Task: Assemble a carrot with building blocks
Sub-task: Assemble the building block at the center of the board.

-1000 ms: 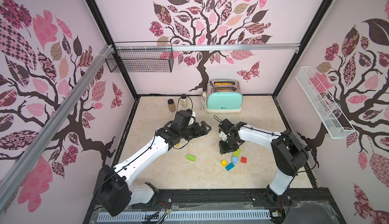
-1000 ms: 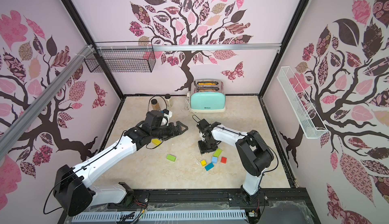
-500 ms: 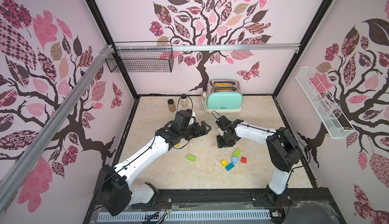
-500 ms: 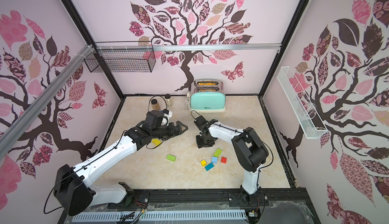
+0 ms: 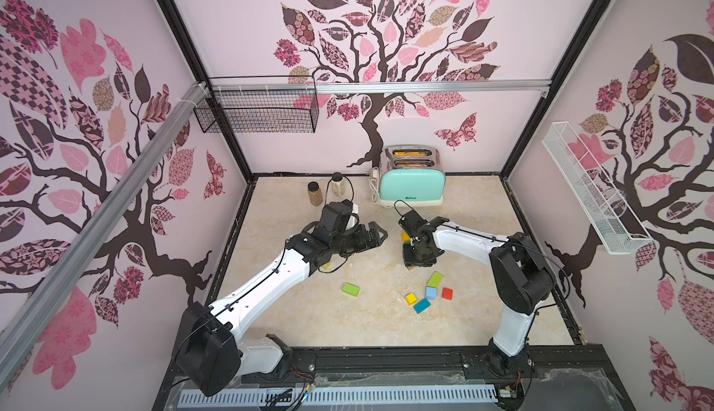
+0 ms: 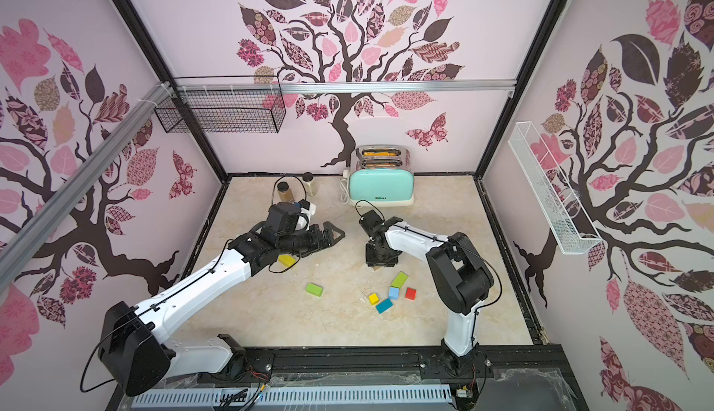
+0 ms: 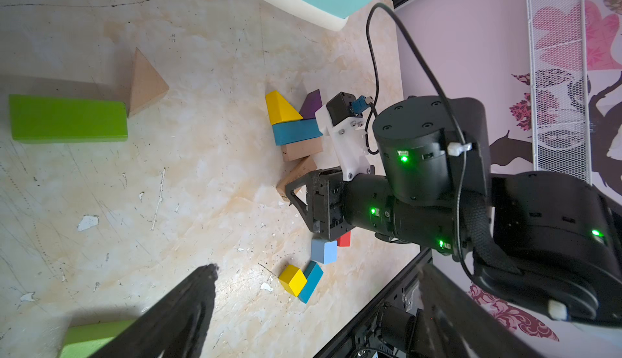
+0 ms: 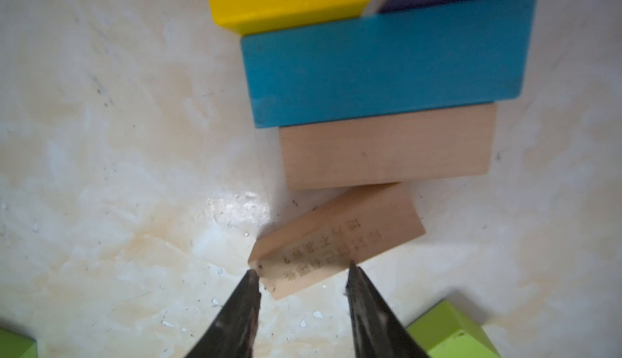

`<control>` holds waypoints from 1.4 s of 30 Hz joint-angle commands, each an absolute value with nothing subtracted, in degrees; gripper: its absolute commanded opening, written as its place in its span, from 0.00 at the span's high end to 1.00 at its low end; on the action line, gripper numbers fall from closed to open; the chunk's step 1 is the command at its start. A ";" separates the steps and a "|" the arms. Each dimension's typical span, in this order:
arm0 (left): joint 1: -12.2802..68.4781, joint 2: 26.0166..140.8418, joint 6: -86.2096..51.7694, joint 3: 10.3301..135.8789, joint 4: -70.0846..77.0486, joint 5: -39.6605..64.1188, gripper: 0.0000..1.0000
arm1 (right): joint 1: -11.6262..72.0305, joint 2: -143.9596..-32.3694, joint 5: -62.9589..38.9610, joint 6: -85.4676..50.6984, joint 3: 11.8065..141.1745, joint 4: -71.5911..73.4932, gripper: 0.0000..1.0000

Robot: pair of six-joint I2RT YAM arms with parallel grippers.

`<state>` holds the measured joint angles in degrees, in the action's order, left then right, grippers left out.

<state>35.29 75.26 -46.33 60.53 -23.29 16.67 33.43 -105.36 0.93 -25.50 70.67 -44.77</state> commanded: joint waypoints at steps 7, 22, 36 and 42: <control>35.30 73.10 -45.75 60.86 -23.30 14.49 0.02 | 35.38 -100.04 1.37 -21.15 72.07 -47.18 0.52; 35.25 69.47 -47.51 59.75 -22.08 10.90 0.02 | 39.04 -109.48 -5.65 -17.23 75.93 -44.56 0.52; 35.24 69.77 -46.93 59.87 -22.64 11.07 0.02 | 38.98 -111.74 6.23 -19.42 77.80 -47.30 0.53; 35.24 69.61 -46.86 59.62 -22.67 11.08 0.02 | 38.85 -112.18 6.41 -19.40 78.23 -46.25 0.53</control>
<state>35.29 70.04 -47.40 60.20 -22.79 11.22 39.11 -111.02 4.78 -18.87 75.92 -46.48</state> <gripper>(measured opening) 0.981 0.466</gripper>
